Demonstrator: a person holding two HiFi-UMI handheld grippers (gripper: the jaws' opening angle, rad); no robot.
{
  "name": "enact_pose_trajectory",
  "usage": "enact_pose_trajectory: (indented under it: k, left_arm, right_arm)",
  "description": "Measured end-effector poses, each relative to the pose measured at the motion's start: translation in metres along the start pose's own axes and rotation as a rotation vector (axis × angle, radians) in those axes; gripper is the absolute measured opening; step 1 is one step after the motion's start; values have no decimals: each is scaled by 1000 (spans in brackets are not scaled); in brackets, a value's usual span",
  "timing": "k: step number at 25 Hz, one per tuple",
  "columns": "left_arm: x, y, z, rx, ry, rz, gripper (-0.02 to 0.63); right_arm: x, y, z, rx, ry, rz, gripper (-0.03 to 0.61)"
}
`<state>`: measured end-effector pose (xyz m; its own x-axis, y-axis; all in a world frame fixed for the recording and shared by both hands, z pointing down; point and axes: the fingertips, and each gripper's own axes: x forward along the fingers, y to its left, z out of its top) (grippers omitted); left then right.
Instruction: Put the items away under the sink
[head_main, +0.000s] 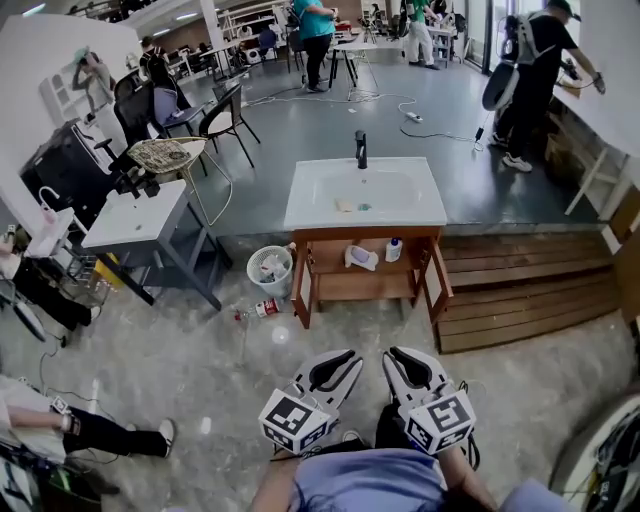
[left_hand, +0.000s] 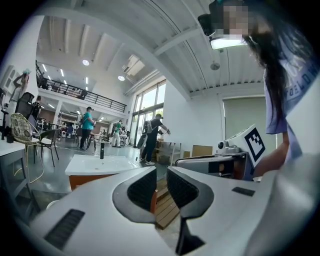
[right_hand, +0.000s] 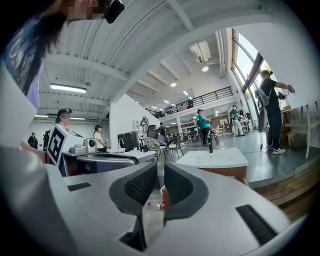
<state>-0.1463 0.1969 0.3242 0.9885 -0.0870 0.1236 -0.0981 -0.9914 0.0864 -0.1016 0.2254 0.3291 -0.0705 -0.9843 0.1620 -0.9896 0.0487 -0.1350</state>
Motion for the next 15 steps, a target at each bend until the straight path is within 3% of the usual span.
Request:
enact_pose_trajectory:
  k: [15]
  left_arm:
    - [-6,-4,2,32,-1,-9,66]
  right_arm:
    - [-3,0,-3,-12,6,-28,52]
